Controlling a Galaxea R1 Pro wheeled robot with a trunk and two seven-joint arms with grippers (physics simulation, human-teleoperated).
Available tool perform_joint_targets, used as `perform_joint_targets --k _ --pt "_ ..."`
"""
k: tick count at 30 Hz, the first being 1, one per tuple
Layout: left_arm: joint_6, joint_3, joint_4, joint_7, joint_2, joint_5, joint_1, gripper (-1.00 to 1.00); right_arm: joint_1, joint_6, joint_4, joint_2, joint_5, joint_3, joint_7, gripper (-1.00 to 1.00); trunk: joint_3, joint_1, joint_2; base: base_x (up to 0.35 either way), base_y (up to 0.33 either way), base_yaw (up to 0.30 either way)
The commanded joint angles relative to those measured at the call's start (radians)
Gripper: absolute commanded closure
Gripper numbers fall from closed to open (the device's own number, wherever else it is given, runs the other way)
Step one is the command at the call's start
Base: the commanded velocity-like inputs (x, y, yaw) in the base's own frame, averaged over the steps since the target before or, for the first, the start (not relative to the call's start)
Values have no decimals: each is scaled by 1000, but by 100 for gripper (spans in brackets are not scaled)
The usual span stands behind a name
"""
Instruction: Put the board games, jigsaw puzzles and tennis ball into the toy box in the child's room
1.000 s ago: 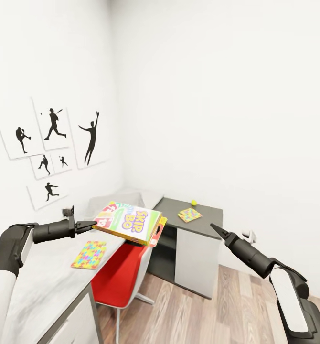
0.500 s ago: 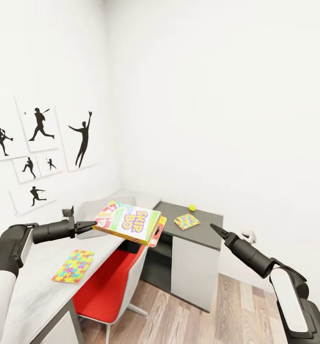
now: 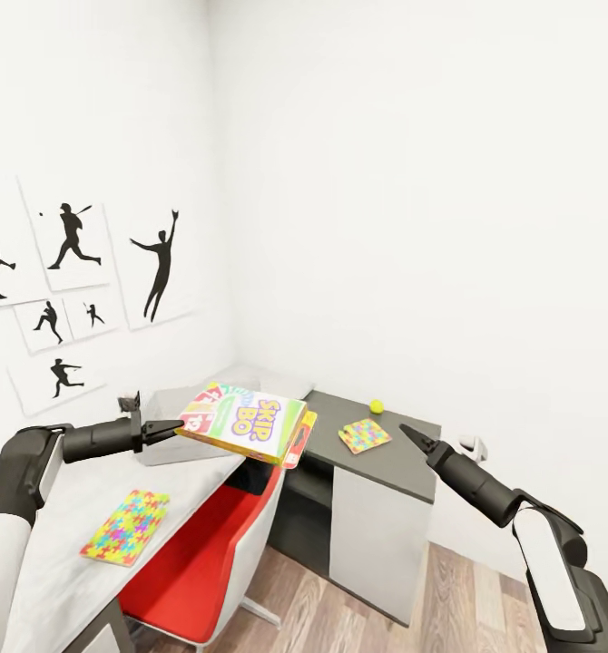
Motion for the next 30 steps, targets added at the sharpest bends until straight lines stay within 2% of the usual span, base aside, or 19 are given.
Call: perform_joint_targets --k 1,24,30 --pt "11 2 0 -7 0 -3 -1 100 0 6 0 0 -1 -2 3 -100 0 1 -1 247 -144 282" --pt "12 2 0 -7 -1 -3 0 100 0 6 3 0 1 -1 3 -100 0 1 -1 246 -165 290" --pt "12 2 0 -7 -2 -3 1 100 0 6 3 0 1 -2 3 -100 0 1 -1 231 -73 291"
